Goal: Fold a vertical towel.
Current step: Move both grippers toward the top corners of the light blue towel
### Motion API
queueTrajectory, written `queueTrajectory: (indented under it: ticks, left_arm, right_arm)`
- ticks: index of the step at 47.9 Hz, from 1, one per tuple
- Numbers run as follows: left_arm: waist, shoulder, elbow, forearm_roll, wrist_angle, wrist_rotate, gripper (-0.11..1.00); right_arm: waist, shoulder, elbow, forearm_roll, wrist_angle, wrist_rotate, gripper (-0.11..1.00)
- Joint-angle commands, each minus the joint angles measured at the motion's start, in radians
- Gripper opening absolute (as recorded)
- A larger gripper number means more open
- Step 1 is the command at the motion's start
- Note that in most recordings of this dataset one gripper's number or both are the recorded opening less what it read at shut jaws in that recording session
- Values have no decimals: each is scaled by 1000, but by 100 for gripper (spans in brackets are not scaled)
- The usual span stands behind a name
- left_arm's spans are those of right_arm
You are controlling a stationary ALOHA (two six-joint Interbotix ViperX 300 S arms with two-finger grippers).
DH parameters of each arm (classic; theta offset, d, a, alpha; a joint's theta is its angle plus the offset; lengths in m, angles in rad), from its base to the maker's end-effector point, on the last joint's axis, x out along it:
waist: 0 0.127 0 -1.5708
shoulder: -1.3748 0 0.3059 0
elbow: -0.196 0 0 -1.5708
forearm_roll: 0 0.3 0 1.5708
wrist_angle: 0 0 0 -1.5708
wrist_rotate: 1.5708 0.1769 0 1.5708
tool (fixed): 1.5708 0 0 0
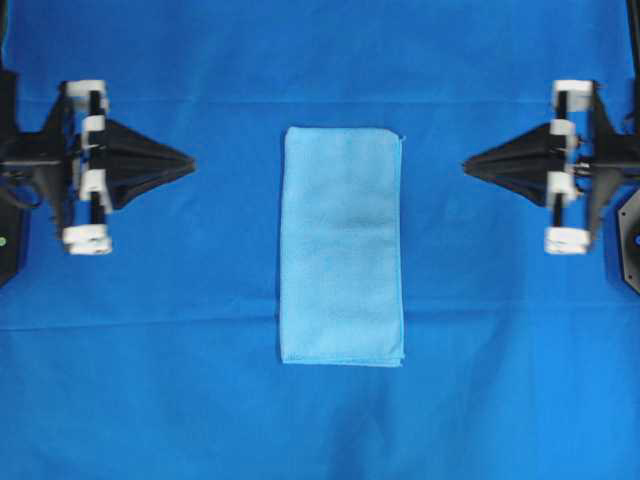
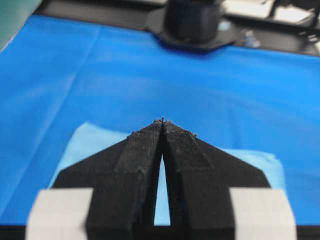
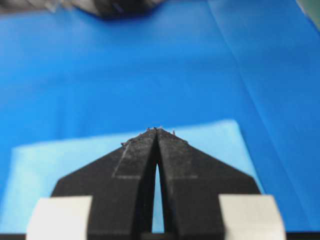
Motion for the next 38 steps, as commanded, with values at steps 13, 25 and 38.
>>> queueTrajectory:
  ticks: [13,25,38]
  left_arm:
    - [100,296,-133,-2,-9,-5,47]
    - [179,555,-219,-2,-34,-5,78]
    - [213,773,-295,-2,-91,-6,78]
  right_arm:
    - [-147,302,-133,-5,74,0,38]
    - [-219,532,-209,-21,77,-5,59]
    - [-227,686,-253,-21,37,-5,60]
